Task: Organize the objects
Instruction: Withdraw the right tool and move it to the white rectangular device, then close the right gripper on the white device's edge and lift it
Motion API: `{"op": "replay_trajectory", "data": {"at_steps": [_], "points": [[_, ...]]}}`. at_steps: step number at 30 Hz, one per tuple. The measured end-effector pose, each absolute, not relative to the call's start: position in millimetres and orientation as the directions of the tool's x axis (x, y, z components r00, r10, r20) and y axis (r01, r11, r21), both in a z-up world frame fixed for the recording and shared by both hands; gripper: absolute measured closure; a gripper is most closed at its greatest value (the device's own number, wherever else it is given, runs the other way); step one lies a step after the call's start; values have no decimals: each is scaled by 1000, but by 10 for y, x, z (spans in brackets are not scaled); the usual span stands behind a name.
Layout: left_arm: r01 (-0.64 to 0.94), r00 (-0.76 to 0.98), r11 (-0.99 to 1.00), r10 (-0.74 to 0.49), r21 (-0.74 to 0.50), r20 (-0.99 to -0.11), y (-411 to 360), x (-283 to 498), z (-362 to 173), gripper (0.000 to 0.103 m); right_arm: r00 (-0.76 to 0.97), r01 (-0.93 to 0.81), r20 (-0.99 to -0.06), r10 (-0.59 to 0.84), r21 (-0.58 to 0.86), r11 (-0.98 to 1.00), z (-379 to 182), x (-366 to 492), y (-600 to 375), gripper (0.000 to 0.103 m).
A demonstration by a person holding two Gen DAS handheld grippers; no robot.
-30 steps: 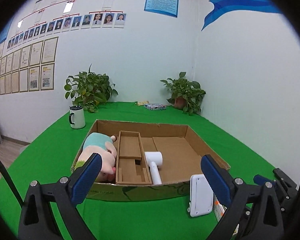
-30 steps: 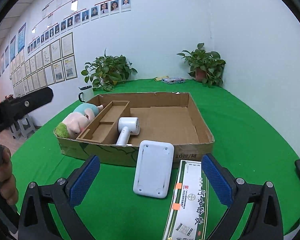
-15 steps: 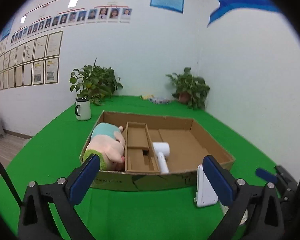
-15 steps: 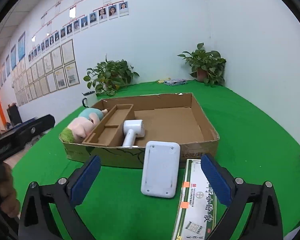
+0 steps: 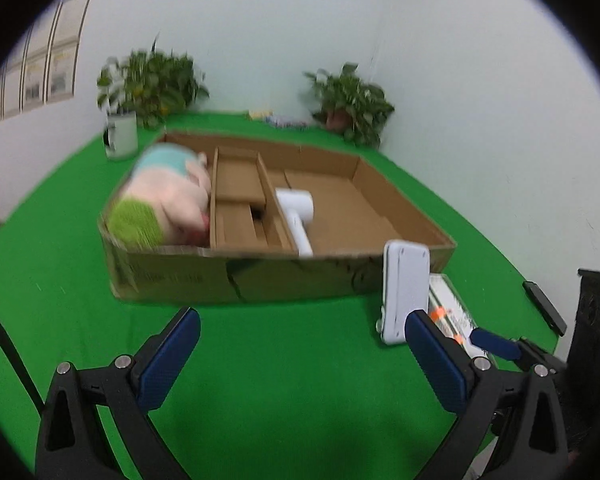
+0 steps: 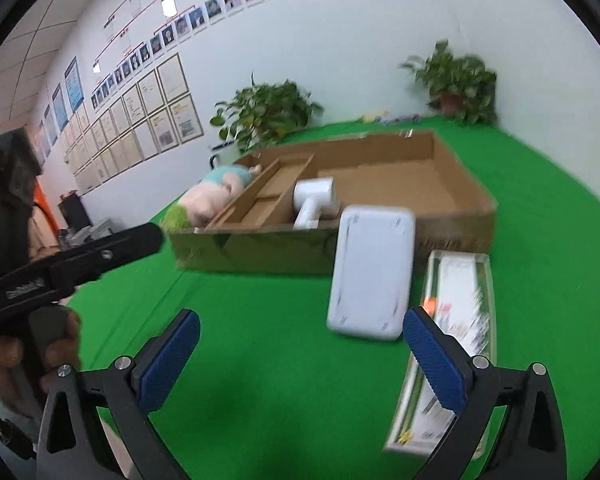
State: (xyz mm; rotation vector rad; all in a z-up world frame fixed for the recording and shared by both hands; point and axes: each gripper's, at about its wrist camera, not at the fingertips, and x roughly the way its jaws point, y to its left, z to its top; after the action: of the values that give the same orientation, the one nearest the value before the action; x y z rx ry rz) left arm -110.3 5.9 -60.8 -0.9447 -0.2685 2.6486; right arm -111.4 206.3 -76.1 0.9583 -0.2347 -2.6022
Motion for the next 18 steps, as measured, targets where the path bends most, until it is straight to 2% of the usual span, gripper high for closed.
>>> {"op": "replay_trajectory", "data": {"at_steps": [4,10,12,15,18], "points": [[-225,-689,-888,436,-401,-579,3,-1215,-766,1,-661,172,-681,-315,271,-947,-992,-1366,2024,1],[-215,-699,-897,418,-387,-580,-51,-1209,-756,1,-672,83,-721,-168,152,-985,-1043,-1852,1914,1],[-205,-705,-900,408,-384,-580,-95,-1203,-754,1,-643,60,-756,-120,106,-993,-1121,-2065,1844,6],[-187,-710,-907,389,-377,-586,-174,-1163,-764,1,-632,54,-773,-58,30,-998,-1179,-2235,1747,35],[-175,-715,-914,374,-367,-590,-251,-1124,-771,1,-627,60,-776,-74,47,-997,-1206,-2237,1716,39]]}}
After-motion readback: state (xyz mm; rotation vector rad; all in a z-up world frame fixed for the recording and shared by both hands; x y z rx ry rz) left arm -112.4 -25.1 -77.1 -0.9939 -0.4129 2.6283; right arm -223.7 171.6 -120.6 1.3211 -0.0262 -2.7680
